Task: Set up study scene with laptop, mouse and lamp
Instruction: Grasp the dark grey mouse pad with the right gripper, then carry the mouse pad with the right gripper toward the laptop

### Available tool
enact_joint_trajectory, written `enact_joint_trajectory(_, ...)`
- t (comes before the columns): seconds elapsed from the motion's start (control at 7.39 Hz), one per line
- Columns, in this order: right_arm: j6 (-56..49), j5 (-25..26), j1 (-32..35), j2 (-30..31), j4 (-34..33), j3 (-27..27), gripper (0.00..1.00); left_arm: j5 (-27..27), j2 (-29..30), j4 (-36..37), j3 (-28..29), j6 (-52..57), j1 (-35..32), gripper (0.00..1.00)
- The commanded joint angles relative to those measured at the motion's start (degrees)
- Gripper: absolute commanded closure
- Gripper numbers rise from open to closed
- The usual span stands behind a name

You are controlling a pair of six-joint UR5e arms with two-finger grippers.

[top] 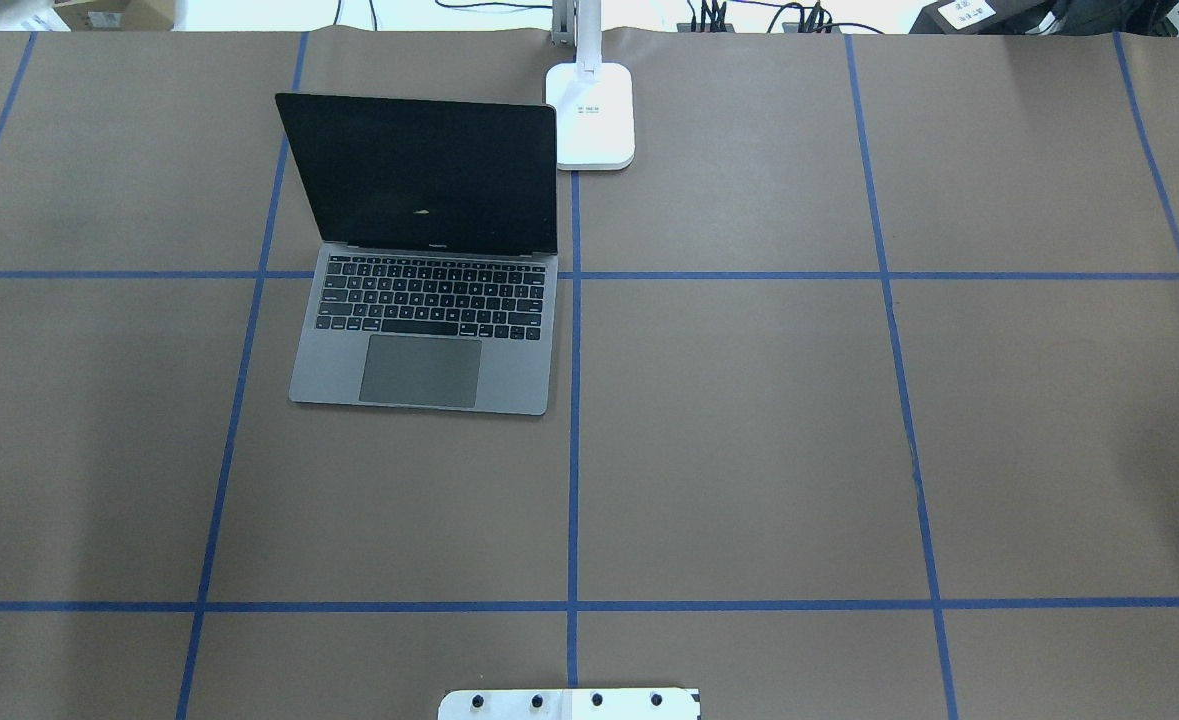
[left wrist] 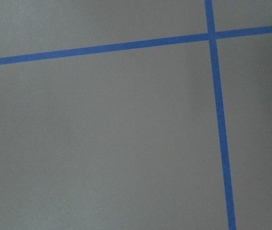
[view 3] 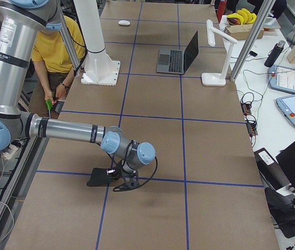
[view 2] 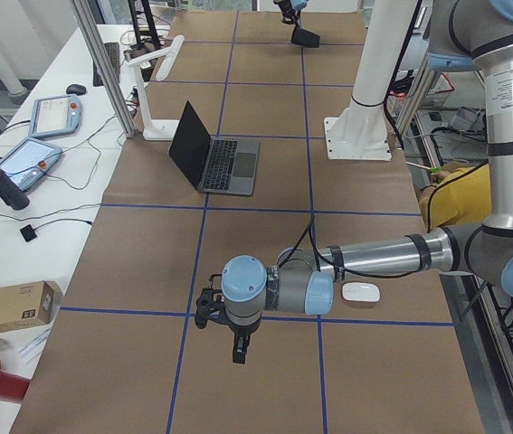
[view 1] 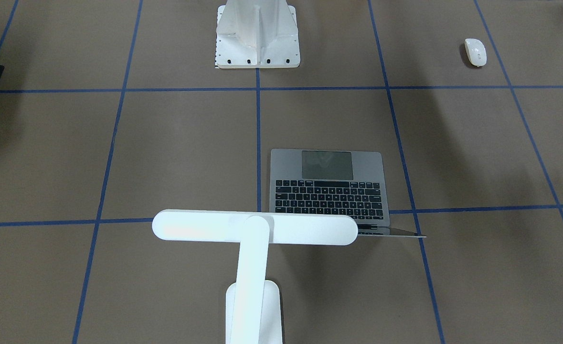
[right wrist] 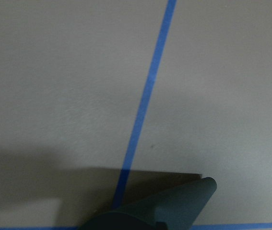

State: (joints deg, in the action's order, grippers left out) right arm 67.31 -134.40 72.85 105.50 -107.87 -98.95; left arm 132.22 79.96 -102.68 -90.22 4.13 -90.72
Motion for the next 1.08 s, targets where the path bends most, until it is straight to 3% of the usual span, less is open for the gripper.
enact_joint_trajectory(0.0, 7.5, -1.2, -0.2, -6.3, 0.4, -1.6, 1.00, 0.0, 0.0, 0.1, 0.1, -0.1, -0.1, 0.00)
enact_joint_trajectory(0.54, 26.8, -3.9, -5.2, -20.6, 0.6, -2.5, 1.00, 0.0, 0.1, 0.2, 0.3, -0.1, -0.1, 0.00)
enact_joint_trajectory(0.95, 34.7, -3.3, -8.9, -29.5, 0.6, -7.0, 1.00, -0.1, 0.1, 0.3, 0.4, -0.1, -0.1, 0.00)
